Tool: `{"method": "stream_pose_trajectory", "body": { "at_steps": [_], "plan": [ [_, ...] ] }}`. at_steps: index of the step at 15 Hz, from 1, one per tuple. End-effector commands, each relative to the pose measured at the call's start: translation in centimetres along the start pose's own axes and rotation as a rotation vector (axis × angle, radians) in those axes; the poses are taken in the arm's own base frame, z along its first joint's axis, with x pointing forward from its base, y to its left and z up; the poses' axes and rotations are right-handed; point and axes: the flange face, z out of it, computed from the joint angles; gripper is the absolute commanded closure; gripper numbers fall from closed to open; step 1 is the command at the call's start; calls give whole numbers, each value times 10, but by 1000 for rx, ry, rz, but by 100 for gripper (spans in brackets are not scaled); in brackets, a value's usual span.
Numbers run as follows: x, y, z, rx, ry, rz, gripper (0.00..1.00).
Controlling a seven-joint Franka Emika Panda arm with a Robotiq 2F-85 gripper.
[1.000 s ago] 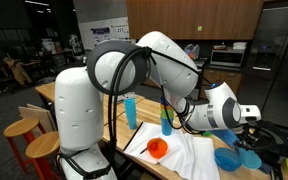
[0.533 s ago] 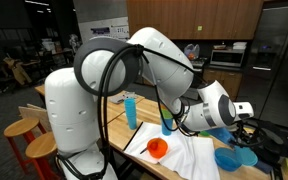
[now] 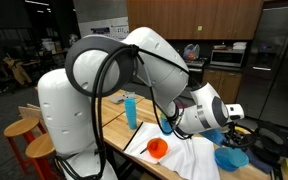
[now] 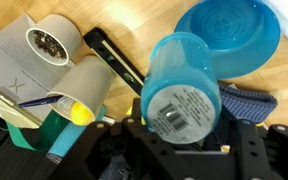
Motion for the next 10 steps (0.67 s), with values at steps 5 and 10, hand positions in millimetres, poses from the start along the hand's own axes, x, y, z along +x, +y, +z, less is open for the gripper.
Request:
{"method": "stream_pose_trajectory", "body": {
  "at_steps": [5,10],
  "plan": [
    [-25,-17,-1,-6,52,-56,58],
    [-40,-29,0,-24,107,-124,58]
  ]
}}
